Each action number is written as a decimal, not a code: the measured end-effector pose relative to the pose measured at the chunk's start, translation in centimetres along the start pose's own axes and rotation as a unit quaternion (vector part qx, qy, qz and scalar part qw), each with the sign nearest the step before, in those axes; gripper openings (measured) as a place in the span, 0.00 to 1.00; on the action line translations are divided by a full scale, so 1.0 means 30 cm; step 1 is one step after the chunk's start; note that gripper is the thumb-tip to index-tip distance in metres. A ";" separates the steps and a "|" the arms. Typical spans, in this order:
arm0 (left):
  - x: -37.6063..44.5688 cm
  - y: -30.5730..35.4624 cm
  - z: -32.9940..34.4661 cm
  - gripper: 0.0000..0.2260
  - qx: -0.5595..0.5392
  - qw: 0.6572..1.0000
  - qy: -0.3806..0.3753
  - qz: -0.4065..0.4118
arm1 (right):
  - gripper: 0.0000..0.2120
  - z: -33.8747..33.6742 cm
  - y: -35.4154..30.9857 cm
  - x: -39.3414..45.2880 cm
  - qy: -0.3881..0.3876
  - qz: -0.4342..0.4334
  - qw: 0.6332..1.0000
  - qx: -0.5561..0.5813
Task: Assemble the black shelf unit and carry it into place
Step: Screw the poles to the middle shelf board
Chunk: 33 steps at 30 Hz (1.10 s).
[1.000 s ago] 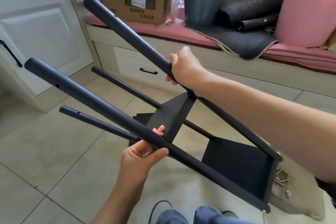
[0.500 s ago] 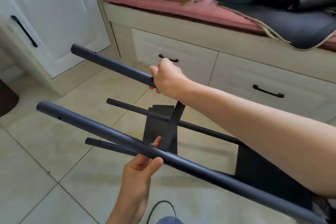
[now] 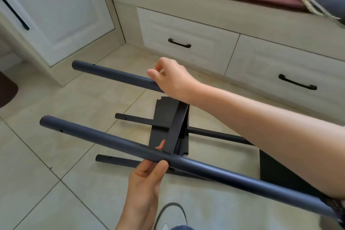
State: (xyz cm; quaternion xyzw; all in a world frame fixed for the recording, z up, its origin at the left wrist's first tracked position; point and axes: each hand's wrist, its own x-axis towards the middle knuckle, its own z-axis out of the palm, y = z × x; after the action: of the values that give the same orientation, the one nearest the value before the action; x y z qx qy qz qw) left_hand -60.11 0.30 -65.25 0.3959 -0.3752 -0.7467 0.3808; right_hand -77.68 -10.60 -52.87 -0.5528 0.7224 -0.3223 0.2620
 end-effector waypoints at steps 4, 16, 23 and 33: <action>0.003 -0.004 -0.002 0.19 -0.015 1.000 0.012 -0.004 | 0.08 -0.020 0.032 -0.027 0.048 -0.031 0.998 0.033; 0.000 0.002 -0.001 0.28 -0.016 1.000 0.015 -0.006 | 0.06 -0.024 0.272 -0.355 -0.054 0.015 0.990 0.133; -0.013 0.011 0.008 0.34 -0.057 0.998 0.009 -0.024 | 0.04 0.023 0.320 -0.354 -0.152 0.103 0.974 0.132; -0.034 0.002 -0.016 0.31 -0.023 0.999 0.013 -0.019 | 0.03 0.095 0.307 -0.336 -0.251 0.228 0.882 0.328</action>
State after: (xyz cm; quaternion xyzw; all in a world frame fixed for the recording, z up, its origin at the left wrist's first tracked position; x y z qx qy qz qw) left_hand -59.28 1.04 -65.07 0.4036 -0.3458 -0.7571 0.3800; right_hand -78.84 0.31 -61.48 -0.3174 0.5917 -0.3225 0.6672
